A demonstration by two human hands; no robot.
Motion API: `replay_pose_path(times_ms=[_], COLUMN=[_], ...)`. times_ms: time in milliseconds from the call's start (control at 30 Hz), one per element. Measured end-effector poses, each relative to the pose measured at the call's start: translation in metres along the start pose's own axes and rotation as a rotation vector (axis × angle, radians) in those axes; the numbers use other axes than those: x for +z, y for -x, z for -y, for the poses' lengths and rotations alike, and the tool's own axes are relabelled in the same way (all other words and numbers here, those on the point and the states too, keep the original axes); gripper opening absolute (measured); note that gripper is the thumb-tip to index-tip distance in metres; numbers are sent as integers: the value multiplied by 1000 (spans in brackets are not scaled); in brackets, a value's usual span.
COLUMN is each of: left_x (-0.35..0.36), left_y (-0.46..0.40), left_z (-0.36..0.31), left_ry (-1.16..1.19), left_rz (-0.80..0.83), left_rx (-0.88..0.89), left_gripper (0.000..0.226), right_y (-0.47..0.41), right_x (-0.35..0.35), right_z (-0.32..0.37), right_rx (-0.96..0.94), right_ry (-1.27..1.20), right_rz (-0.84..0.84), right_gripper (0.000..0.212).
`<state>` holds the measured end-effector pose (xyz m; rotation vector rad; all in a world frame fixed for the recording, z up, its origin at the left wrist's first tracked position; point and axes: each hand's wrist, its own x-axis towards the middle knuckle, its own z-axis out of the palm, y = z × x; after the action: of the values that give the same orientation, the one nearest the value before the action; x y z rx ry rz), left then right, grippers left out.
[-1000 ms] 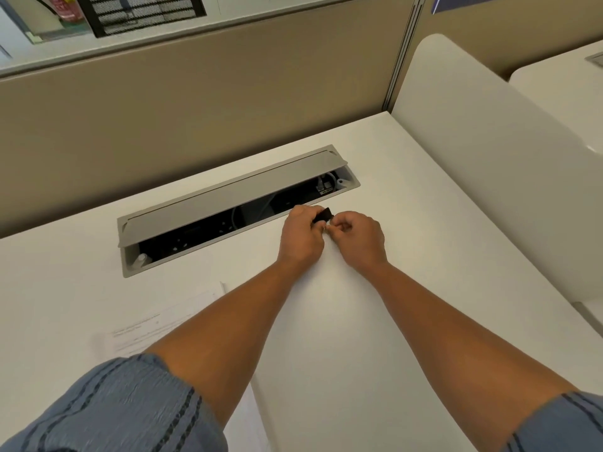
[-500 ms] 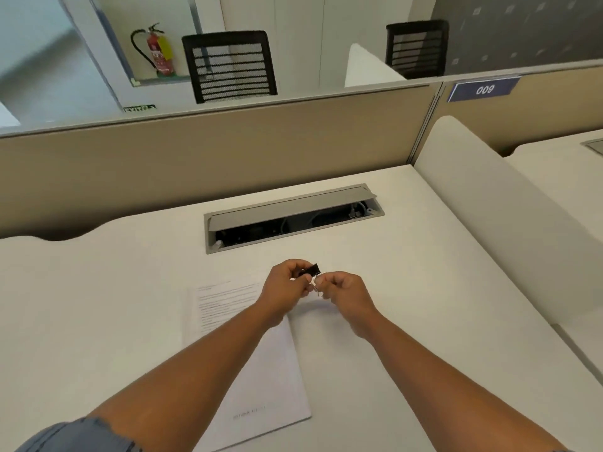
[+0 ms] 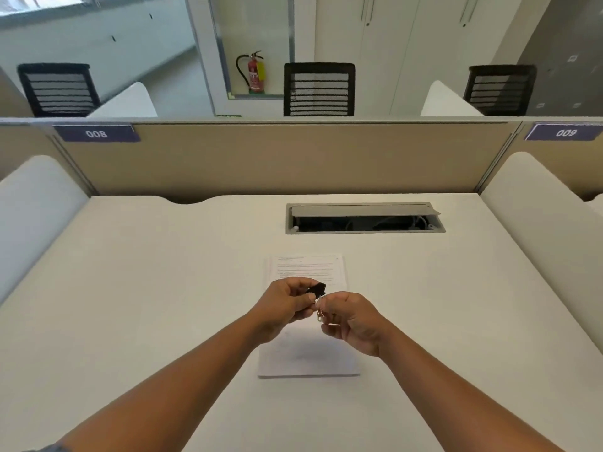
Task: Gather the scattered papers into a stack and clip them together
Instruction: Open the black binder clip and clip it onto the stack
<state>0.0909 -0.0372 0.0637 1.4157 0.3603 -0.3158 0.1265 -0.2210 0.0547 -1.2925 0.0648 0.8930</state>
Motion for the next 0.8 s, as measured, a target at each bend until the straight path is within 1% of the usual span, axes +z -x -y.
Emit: replay_pose_path(times_ms=[300, 433, 533, 600, 700, 733, 800], left_x=[-18, -17, -16, -15, -11, -10, -5], left_y=[39, 47, 50, 52, 56, 58, 63], left_z=[5, 6, 7, 8, 9, 10, 10], left_ry=[12, 44, 76, 72, 1, -47, -164], left_rz=[-77, -76, -61, -51, -38, -32, -8], left_rx=[57, 61, 64, 71, 88, 100, 121], left_gripper=[27, 26, 26, 26, 29, 33, 48], right_y=[8, 15, 18, 19, 20, 20, 20], right_x=[33, 34, 35, 36, 38, 38, 38], right_z=[-7, -7, -9, -11, -12, -12, -12], right_rx=[-12, -9, -16, -34, -53, -54, -55], right_ry=[46, 41, 53, 90, 163, 176, 176], right_rz=[52, 95, 86, 66, 12, -14, -53], right_gripper=[8, 8, 8, 14, 14, 14, 9])
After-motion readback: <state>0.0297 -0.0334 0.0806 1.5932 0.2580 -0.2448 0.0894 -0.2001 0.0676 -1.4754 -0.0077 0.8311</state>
